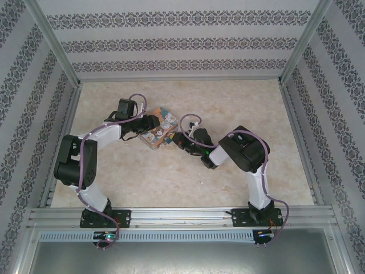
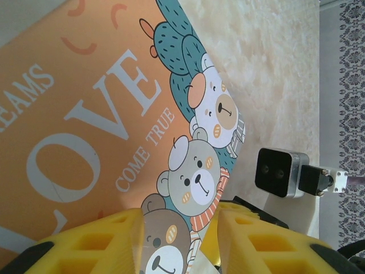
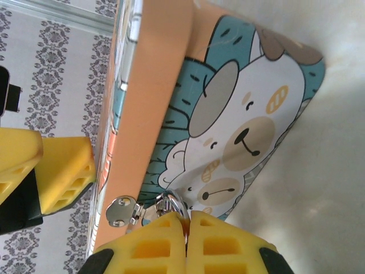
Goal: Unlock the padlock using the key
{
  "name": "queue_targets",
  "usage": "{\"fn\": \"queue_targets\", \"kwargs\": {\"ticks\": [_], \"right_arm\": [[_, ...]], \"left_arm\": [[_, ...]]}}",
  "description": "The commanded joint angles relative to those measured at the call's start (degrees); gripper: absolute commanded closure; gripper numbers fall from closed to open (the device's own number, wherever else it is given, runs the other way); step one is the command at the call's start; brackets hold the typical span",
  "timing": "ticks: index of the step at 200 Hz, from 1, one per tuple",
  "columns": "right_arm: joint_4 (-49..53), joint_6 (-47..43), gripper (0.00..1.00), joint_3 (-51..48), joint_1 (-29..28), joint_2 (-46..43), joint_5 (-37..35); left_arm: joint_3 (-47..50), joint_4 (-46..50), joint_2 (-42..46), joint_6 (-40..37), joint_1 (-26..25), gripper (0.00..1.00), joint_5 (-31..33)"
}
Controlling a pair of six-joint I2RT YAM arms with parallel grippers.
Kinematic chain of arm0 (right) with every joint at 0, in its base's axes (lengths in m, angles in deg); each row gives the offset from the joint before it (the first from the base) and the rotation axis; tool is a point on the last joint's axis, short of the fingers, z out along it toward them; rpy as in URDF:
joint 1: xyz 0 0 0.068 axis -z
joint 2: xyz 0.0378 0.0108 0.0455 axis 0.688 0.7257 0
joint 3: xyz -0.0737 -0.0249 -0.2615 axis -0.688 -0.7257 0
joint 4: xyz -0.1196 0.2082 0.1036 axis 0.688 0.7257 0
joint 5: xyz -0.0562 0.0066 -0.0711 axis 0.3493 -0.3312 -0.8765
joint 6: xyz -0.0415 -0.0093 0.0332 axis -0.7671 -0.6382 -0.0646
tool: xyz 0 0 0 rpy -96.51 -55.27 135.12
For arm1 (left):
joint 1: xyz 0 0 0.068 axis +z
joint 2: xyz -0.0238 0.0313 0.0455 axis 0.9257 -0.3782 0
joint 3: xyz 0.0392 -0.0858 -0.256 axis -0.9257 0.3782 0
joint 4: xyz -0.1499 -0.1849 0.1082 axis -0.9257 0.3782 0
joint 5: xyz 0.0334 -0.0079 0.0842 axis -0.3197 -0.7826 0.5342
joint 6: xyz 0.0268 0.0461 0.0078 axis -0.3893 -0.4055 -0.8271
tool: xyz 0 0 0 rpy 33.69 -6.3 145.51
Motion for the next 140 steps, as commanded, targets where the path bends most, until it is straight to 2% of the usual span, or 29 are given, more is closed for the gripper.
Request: {"fn": "queue_targets", "kwargs": {"ticks": [1,77,111,140], "right_arm": [[-2.45,-0.9,1.0,-1.28,0.65,-2.33,-2.77],[6.92,-8.09,1.0,-5.59,2.68,-11.96,-3.83],[12.43,-11.31,1.0,-6.72,3.16,-17.2,-3.7],[18.16,-13.97,1.0,-7.2,3.26,-21.92,-3.7]], "left_arm": [[1.73,2.8,0.58,0.46,-1.17,0.6,-0.65],[-0.07,3.42,7.68,0.01,-0.84,0.49,0.53],[1.13,3.81,14.25,-3.08,-0.63,0.47,3.22],[4.52,3.94,21.69,-7.14,-0.16,0.41,7.0]]}}
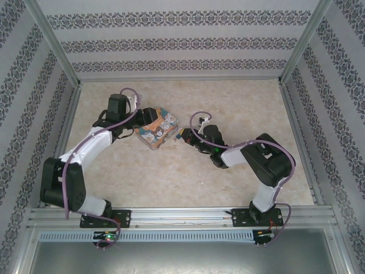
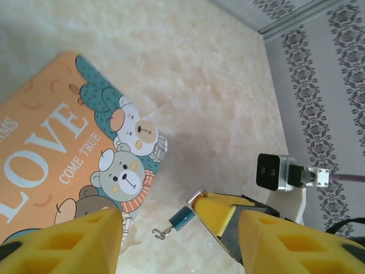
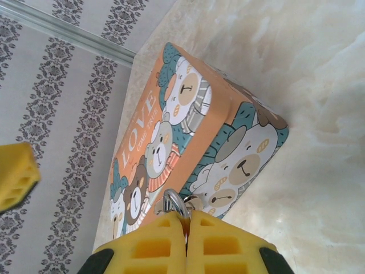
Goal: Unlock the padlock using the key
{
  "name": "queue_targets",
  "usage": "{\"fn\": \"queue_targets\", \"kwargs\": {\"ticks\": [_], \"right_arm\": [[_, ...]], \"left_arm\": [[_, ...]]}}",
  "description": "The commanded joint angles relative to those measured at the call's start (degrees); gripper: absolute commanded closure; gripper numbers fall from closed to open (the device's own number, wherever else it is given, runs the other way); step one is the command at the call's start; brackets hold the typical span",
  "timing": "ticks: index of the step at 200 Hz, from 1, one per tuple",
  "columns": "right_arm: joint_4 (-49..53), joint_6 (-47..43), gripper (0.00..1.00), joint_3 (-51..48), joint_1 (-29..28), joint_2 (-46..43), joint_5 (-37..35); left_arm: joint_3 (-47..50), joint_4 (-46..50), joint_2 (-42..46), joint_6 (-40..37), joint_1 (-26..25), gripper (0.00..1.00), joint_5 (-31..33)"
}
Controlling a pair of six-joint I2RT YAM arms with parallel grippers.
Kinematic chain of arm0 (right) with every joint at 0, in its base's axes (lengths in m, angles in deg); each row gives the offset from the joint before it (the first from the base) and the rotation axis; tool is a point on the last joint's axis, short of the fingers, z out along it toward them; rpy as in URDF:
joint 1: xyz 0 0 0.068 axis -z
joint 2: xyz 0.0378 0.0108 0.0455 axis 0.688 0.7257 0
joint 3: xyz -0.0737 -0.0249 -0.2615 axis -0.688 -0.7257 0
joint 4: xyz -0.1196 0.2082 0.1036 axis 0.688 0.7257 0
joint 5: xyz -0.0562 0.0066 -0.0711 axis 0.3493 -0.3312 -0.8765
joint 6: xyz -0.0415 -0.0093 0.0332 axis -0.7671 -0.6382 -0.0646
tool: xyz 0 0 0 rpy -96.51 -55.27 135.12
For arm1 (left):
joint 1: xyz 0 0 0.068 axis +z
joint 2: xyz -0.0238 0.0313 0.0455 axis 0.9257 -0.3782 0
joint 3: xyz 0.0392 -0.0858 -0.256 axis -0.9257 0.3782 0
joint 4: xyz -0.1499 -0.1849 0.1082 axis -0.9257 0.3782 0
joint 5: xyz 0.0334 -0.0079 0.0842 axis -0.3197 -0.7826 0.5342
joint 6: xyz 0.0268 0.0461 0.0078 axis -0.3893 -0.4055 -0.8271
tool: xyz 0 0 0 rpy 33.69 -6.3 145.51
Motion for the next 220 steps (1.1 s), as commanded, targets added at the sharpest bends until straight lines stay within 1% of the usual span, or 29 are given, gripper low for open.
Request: {"fn": "queue_targets", "kwargs": {"ticks": [1,16,47,71,87,100,123,147,191,220], "right_arm": [[5.26,-4.37,1.0,-0.67,0.52,-4.33,-0.79],[9.11,-6.2,1.0,-0.38,0.53,-6.88,-0.93],[21.3,-11.26,1.0,0.79,0.47,-12.89,-1.42],[28.73,-14.59,1.0,1.47,0.4,-17.03,-1.37],[33.25,-16.58,1.0,1.95,0.43,-19.39,-0.95],[36.4,-17.72,1.0,2.14,0.51,-21.16,-0.51],[43.18,-20.25,1.0,2.56,0.49,-24.51,0.1],[51.91,-23.66,1.0,3.53,0.51,-28.16,0.87],[67.82,-27.1,1.0,5.66,0.67,-33.76,0.16],[78.14,-28.62,1.0,8.38,0.63,-34.17,0.29]], "left_arm": [[3.15,1.44,5.86,-5.09,0.27,0.4,3.92],[5.53,1.47,10.21,-7.14,0.48,0.33,6.11],[10.9,2.3,19.65,-12.82,0.75,0.2,9.57],[14.69,3.62,26.9,-17.54,0.77,0.11,12.22],[17.27,3.95,31.5,-20.29,0.8,0.03,14.09],[19.26,3.99,34.73,-22.29,0.89,0.0,15.42],[21.54,5.38,39.31,-26.47,0.82,0.0,17.02],[22.23,8.07,42.27,-30.27,0.83,0.0,18.43],[22.6,13.63,45.45,-39.64,0.81,0.01,14.79],[25.62,13.5,47.25,-44.01,0.85,0.0,14.61]]}}
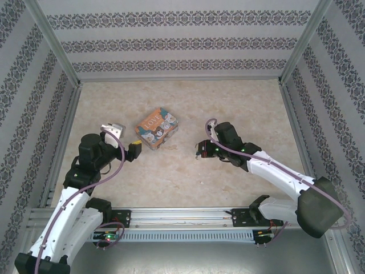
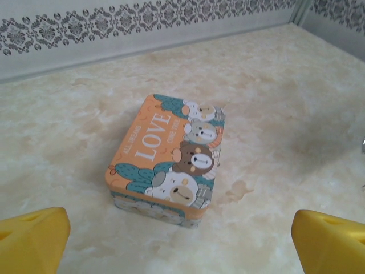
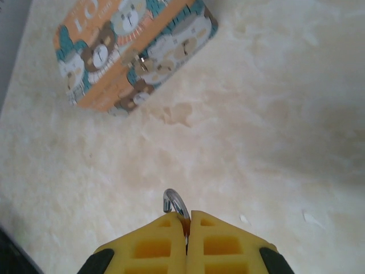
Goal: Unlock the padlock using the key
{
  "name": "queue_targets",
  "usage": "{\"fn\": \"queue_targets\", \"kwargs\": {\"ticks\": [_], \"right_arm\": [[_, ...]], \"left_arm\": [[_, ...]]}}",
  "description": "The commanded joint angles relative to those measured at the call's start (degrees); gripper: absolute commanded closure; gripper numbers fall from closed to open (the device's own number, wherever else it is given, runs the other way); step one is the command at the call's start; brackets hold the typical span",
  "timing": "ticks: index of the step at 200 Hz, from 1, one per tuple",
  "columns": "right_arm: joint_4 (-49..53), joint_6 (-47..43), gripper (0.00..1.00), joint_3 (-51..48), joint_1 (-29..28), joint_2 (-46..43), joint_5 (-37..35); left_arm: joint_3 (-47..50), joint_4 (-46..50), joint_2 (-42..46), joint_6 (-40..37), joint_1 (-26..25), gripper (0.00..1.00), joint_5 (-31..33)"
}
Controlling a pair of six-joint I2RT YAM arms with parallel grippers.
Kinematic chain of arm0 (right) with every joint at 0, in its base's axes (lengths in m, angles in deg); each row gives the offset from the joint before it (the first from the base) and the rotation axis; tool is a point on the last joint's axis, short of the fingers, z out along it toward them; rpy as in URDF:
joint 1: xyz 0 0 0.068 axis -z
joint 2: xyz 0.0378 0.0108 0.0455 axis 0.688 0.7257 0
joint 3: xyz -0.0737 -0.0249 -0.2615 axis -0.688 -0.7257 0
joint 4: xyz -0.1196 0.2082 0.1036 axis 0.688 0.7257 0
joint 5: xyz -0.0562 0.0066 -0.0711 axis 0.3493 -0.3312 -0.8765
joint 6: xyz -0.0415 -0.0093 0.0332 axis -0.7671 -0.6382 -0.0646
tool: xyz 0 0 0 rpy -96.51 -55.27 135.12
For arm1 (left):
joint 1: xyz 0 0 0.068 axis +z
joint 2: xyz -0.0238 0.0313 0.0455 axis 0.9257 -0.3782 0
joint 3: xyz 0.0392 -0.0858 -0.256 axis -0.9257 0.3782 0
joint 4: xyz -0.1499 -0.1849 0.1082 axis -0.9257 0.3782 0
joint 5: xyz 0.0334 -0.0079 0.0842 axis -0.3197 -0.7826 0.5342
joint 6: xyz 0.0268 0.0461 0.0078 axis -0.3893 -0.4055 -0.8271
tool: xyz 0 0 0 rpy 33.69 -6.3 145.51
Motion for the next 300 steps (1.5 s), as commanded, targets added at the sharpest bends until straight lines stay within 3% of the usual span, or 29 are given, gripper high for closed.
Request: {"fn": "queue_targets", "kwargs": {"ticks": [1,42,70,116,300], "right_arm": [[12.8,-3.1,1.0,3.2,0.39,-0.75,0.01],[22.28,-4.43,1.0,6.29,0.36,0.65,1.67],[24.98,-5.23,1.0,6.41,0.22,1.33,2.94],[28.15,-7.52,1.0,6.93,-0.41,4.65,4.24],[25.18,-10.45,1.0,11.35,-2.34,19.89,8.06]], "left_arm": [[2.63,2.55,1.61,-7.12,0.37,0.0,-1.36],[9.09,-3.89,4.01,-7.52,0.38,0.01,-0.87],[9.77,-2.81,4.02,-7.61,0.37,0.01,3.96],[10.27,-1.58,4.02,-6.97,0.29,0.01,3.6],[11.17,-2.69,3.49,-7.96,0.32,0.01,3.95]]}}
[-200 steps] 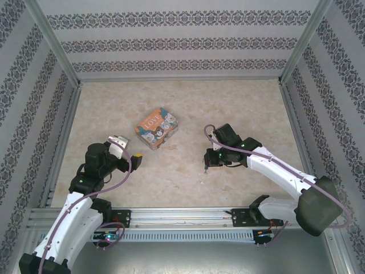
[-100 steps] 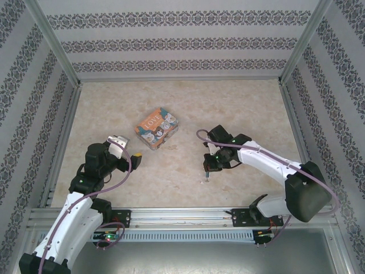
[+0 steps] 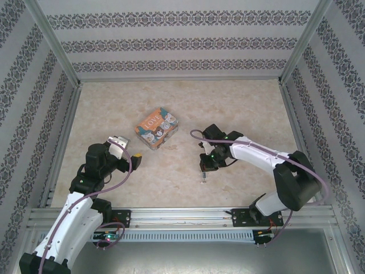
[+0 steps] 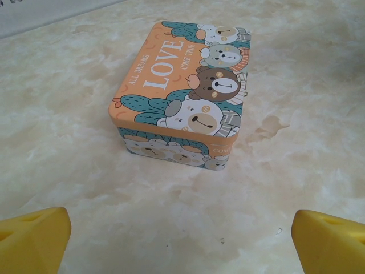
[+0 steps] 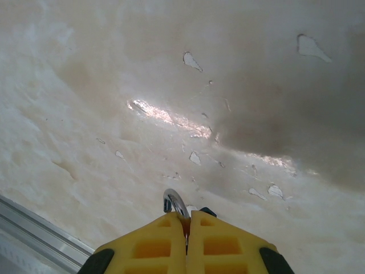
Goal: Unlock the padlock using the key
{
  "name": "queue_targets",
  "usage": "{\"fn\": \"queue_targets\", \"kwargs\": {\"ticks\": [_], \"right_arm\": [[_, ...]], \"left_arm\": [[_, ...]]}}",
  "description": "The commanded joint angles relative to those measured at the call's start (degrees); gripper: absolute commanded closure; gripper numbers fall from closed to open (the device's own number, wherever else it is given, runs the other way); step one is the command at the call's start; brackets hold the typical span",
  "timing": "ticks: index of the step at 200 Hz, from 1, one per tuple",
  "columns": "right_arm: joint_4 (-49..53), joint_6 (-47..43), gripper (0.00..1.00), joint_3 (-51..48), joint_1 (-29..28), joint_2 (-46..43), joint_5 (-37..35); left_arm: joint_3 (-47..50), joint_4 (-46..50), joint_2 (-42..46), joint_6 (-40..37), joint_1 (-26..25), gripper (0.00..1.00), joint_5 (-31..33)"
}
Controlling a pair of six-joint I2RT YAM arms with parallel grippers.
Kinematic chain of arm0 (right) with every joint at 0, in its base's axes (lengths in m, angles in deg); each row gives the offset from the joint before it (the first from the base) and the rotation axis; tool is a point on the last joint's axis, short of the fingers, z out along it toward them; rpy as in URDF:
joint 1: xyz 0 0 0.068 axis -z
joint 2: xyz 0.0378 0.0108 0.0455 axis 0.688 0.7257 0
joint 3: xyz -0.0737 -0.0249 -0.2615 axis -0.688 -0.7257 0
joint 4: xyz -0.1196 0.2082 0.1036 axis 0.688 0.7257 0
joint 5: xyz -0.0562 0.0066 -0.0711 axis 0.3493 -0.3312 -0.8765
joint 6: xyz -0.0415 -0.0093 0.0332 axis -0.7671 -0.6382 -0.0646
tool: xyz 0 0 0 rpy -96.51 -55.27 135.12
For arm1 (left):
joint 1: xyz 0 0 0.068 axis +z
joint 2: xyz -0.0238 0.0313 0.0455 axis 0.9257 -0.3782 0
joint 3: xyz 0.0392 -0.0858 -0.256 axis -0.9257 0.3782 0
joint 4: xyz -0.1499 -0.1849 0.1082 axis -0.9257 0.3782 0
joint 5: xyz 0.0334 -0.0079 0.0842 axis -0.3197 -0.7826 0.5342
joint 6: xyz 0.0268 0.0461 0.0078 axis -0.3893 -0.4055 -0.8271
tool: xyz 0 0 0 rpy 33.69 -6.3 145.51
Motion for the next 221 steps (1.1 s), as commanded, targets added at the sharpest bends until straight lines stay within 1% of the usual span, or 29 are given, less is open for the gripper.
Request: {"fn": "queue_targets", "kwargs": {"ticks": [1,112,173,221], "right_arm": [[-1.43,-0.68,1.0,1.96,-0.95,2.4,1.57],[-5.35,-0.57,1.0,3.05,-1.36,10.09,3.26],[-8.23,1.03,1.0,1.69,-1.27,10.91,2.83],[-8.48,1.04,0.99,0.85,-1.15,11.17,2.03]], "left_arm": [[0.68,-2.08,0.17,-1.44,0.35,0.01,0.43],[0.94,-2.43,0.22,-1.78,0.37,0.01,0.65],[1.03,-2.41,0.17,-1.83,0.29,0.01,0.65],[0.94,-2.17,0.17,-1.89,0.33,0.01,0.78]]}}
